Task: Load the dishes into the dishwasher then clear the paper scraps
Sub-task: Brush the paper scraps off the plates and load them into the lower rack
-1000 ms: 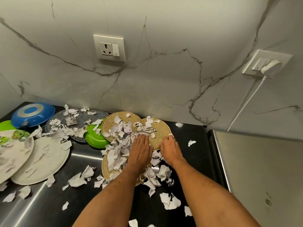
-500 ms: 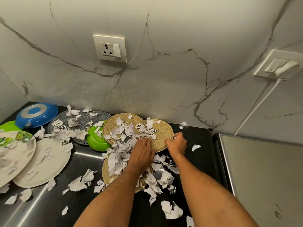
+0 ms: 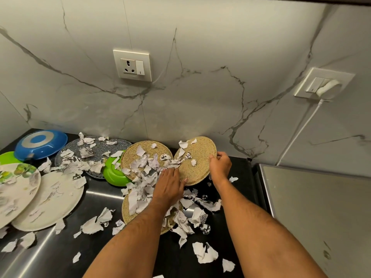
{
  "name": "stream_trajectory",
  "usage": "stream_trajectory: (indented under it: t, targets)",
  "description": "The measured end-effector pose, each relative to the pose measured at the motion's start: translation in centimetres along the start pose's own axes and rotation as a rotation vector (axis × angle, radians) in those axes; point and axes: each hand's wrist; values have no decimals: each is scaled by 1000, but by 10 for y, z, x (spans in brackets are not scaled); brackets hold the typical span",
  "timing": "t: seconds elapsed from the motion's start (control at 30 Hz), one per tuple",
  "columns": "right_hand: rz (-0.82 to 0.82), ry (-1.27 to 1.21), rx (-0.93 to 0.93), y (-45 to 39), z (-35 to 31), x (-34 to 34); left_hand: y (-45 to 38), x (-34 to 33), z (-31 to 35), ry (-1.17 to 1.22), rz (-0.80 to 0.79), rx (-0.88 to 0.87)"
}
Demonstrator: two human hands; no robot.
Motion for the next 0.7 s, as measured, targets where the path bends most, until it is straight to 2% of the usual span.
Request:
stream_trajectory:
  t: [0.13,0.3,0.5,0.7]
  targets:
    - [-18,92,160,12,-1,13,4,6,10,15,26,-10]
    - [35,147,293,31,4,26,17,11,22,20,58,-12]
    - [69,99,335,65,-2,41,44,17,27,76,134,-16]
    - [98,-53,336,120,-4,49,91,31,28,308,249,4]
Point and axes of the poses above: each hand's wrist, its own y-axis away from the middle knuckle, its own x-axis out of the back of the hand, z = x × y, and after that the axes turned 15 degrees about -z, right-handed
